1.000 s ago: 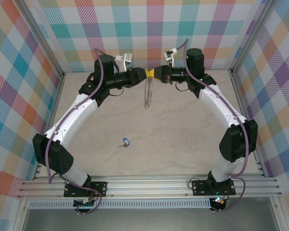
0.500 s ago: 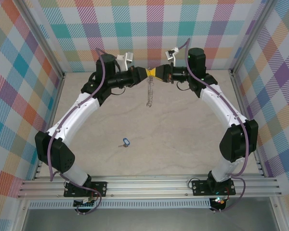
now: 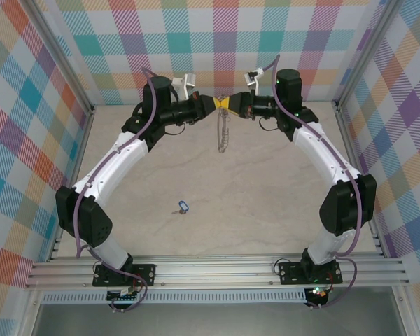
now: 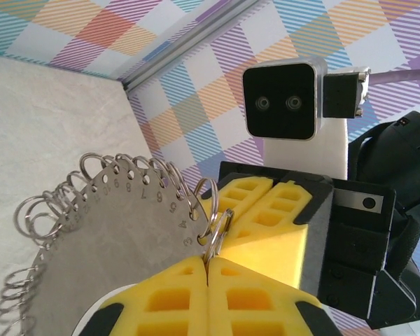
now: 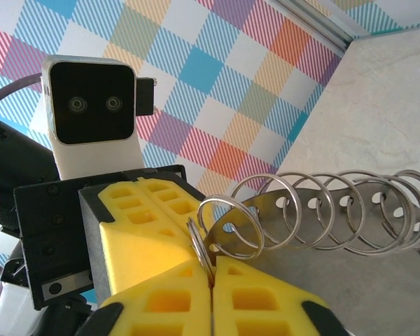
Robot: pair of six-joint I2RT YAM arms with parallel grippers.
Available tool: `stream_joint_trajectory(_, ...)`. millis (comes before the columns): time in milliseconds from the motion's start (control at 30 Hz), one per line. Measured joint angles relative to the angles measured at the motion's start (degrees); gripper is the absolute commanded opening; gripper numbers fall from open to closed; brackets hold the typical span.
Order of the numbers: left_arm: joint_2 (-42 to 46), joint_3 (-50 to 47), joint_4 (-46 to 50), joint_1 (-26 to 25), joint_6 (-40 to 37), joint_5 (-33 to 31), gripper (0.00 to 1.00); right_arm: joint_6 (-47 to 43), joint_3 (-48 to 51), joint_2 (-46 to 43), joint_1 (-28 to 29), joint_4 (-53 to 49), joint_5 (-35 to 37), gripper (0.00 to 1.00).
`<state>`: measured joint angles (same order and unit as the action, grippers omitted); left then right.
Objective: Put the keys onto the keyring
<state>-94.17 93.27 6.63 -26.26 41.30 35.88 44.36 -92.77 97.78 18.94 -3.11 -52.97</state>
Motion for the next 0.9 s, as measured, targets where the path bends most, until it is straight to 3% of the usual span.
stream_joint_trajectory(100, 0.17, -0.02, -1.44, -0.28, -0.33, -0.81, 0.0, 0.15, -0.02, 0.0, -0.42, -1.01, 1.25, 0.5)
stream_joint_trajectory(233, 0.39, -0.07, -3.32, -0.85, -0.61, -1.9, 0.0, 1.05, 0.11, -0.68, -1.55, -1.53, 1.95, 0.58)
stream_joint_trajectory(567, 0.39, -0.13, -3.82, -1.27, -0.85, -2.05, 0.0, 3.89, 1.2, -8.66, -4.31, 0.79, 1.88, 0.54)
stream_joint_trajectory(900, 0.39, -0.13, -3.85, -1.31, -0.81, -1.9, 0.0, 7.39, 4.28, -9.11, -3.58, 4.44, 1.68, 0.45)
